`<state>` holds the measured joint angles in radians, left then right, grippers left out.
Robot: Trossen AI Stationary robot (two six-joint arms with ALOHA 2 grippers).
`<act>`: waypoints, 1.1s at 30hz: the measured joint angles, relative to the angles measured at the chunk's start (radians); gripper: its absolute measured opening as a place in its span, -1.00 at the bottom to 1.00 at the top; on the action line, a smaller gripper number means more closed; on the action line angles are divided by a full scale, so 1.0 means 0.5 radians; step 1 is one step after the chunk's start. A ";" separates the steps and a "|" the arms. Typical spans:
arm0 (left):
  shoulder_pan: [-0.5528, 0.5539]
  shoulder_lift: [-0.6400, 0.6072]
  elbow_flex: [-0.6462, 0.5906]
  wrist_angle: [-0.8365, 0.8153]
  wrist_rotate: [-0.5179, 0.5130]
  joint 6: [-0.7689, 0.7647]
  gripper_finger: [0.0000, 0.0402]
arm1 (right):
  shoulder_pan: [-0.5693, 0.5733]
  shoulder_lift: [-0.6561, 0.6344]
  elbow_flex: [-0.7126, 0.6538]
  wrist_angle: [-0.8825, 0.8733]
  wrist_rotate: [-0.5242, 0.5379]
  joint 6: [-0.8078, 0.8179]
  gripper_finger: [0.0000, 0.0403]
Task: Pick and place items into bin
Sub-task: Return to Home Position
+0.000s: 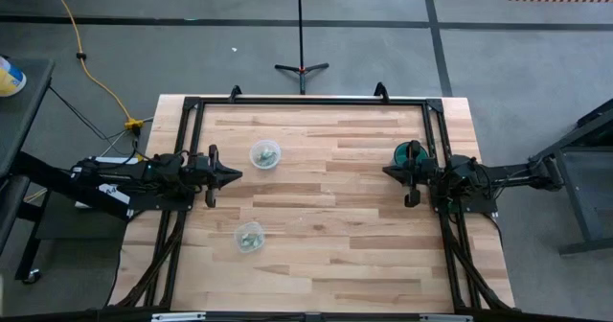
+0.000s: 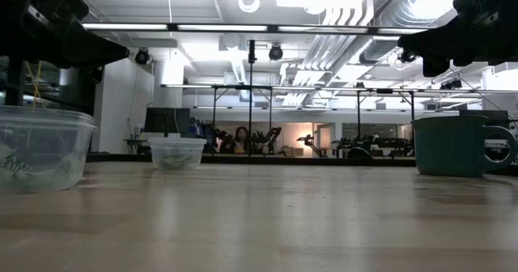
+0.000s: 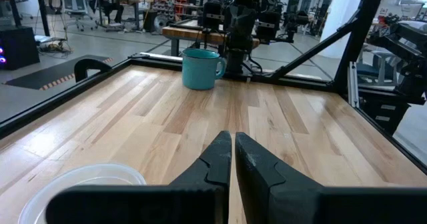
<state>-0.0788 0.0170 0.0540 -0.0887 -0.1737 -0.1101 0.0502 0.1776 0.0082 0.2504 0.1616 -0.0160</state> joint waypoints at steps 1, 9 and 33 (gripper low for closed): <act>-0.001 0.001 0.000 0.000 0.000 0.000 -0.72 | 0.000 0.000 0.000 0.000 0.000 0.000 -0.99; 0.000 0.000 0.000 0.000 -0.001 0.001 -0.72 | 0.001 0.000 0.000 0.000 0.000 0.000 -0.96; 0.000 0.001 0.000 0.000 -0.010 0.000 -0.72 | 0.001 0.000 0.000 0.000 0.000 0.000 -0.96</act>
<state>-0.0789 0.0174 0.0540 -0.0887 -0.1787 -0.1101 0.0505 0.1776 0.0082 0.2504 0.1616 -0.0162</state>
